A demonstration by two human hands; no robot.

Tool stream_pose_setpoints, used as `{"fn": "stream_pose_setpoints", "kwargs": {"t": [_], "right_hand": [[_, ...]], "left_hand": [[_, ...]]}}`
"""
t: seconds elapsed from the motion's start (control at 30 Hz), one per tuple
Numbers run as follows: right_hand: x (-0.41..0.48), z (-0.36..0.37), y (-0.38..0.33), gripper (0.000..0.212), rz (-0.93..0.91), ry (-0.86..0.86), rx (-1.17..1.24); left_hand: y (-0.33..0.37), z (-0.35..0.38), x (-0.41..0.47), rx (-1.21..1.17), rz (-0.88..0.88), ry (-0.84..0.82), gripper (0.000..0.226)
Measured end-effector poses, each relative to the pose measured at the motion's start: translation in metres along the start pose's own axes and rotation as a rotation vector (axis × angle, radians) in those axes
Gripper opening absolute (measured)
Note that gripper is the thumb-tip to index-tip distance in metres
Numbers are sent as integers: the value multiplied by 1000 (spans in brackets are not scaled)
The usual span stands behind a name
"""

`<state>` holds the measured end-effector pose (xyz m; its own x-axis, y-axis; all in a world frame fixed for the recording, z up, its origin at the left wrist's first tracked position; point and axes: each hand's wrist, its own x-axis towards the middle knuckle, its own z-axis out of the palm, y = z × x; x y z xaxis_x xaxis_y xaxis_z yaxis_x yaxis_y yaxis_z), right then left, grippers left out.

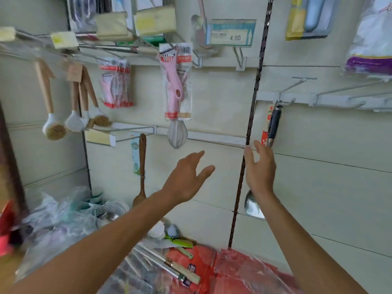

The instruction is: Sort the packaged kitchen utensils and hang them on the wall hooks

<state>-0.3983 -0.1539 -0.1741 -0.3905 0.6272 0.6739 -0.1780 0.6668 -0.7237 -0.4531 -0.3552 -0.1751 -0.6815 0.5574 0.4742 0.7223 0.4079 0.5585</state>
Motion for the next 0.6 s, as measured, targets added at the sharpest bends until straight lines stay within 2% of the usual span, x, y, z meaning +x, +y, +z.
{"fn": "stream_pose_setpoints", "kwargs": {"t": [0.2,0.37,0.6], "right_hand": [[-126,81,-83,60,-323,-429,-60],[-212,165,-185,67,-550,-618,7],[-332,258,-296,75,-636,-793,145]], "left_hand": [[-71,-112,-99,376,-5,190,78],[-123,-219,-191,596,-85,301,74],[-192,-354,-333,783,-391,401,75]]}}
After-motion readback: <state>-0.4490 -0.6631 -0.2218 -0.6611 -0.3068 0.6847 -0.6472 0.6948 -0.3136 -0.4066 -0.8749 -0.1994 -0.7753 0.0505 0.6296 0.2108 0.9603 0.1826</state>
